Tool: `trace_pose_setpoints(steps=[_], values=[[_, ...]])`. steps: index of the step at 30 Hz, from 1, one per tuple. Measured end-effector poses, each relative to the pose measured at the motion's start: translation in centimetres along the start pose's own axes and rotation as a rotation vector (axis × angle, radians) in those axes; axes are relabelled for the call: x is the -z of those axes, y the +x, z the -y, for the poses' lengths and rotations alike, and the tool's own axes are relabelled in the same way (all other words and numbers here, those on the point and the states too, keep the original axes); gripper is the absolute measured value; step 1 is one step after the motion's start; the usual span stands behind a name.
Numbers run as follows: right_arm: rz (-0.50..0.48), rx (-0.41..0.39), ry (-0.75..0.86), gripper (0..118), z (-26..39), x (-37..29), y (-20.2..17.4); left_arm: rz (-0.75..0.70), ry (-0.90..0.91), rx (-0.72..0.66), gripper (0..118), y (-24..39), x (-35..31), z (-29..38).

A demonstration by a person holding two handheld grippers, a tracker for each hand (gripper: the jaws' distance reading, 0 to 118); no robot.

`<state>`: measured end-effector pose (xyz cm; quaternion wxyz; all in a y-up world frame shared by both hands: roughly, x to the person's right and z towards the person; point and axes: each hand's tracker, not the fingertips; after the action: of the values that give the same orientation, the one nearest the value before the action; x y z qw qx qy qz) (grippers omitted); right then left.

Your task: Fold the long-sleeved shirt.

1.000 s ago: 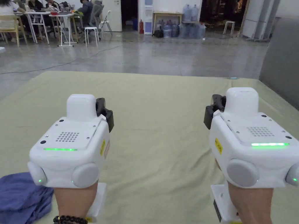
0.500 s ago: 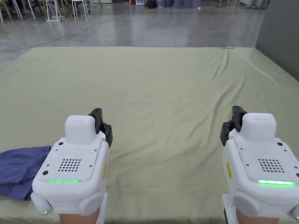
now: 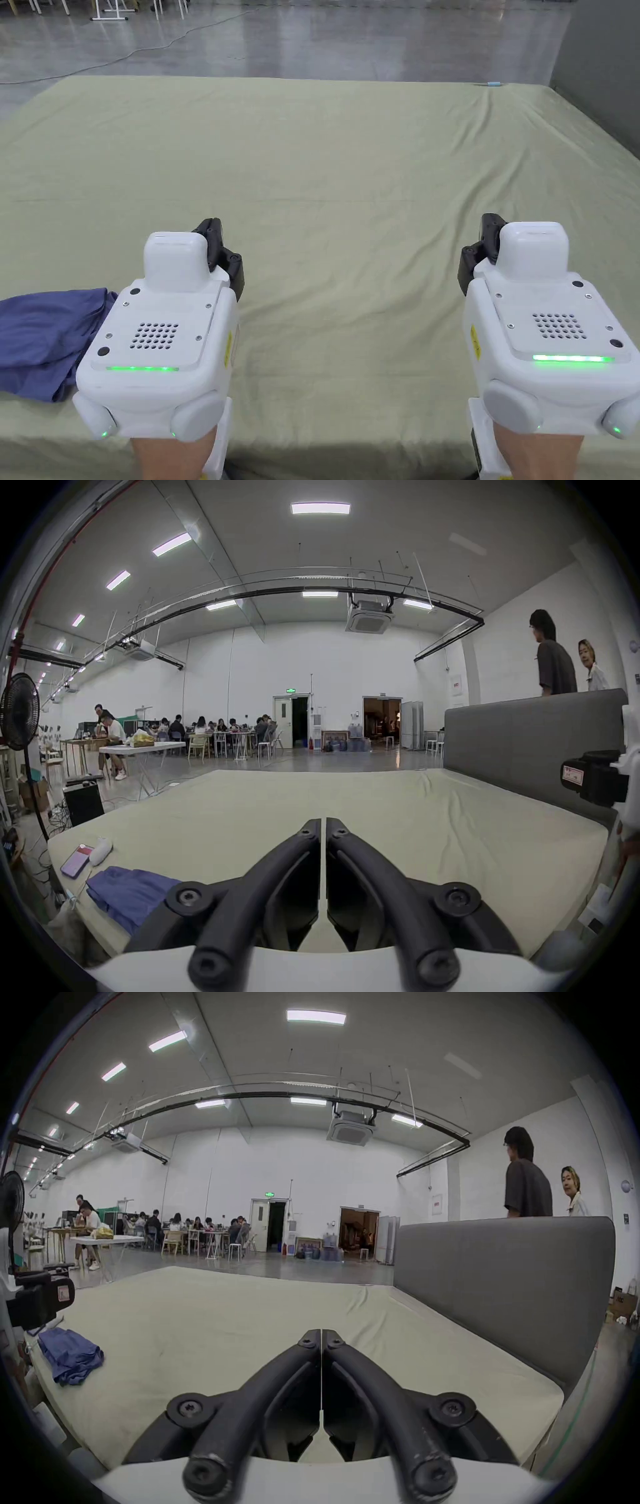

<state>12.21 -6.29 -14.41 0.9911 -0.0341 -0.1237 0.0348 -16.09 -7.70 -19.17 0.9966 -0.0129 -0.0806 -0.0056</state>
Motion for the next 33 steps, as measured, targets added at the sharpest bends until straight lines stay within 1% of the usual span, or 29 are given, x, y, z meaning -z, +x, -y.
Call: trace_pose_setpoints(steps=[1,2,3,4,6,8,11,14,17,20,25,26,29,33], values=[[-0.004,-0.008,-0.001,65,0.0,0.0,0.0,-0.007,0.001,0.010,32,0.1,0.1,-0.1],[-0.008,-0.008,-0.003,83,-0.1,0.1,-0.1,-0.017,0.002,0.019,60,0.1,0.1,-0.1],[-0.011,-0.007,-0.010,90,-0.1,0.2,-0.1,-0.021,0.001,0.022,100,0.1,0.2,-0.2],[-0.011,-0.008,-0.020,90,-0.1,0.3,-0.2,-0.022,-0.005,0.021,116,0.0,0.3,-0.3],[0.001,-0.007,-0.012,90,0.1,0.2,-0.2,0.001,-0.041,-0.004,118,-0.2,0.7,-0.3],[0.005,-0.005,-0.011,90,0.2,0.2,-0.3,0.010,0.009,-0.012,118,-0.2,0.1,-0.3],[0.025,-0.006,0.002,90,0.6,0.5,-0.3,-0.022,-0.012,0.011,118,0.3,0.0,-0.5],[-0.002,0.039,0.068,90,1.3,0.7,0.2,-0.030,-0.010,0.034,118,0.2,0.4,0.1],[0.018,0.015,0.042,90,1.4,0.7,0.3,-0.026,-0.001,0.041,118,0.1,0.8,0.5],[0.000,0.018,0.021,90,1.3,0.9,0.4,-0.044,0.055,0.020,118,0.0,0.7,1.1],[-0.012,-0.007,0.023,90,1.2,0.8,0.2,-0.030,0.045,-0.010,118,-0.5,0.8,0.9],[-0.007,-0.004,0.025,90,1.1,0.7,0.2,-0.039,0.027,-0.002,118,-0.4,0.9,0.8],[-0.018,0.038,0.029,90,0.8,0.6,0.3,-0.035,0.005,0.014,118,-0.3,0.9,0.7],[-0.014,0.036,0.029,90,0.7,0.6,0.3,-0.029,0.012,0.018,118,-0.3,0.8,0.5]])
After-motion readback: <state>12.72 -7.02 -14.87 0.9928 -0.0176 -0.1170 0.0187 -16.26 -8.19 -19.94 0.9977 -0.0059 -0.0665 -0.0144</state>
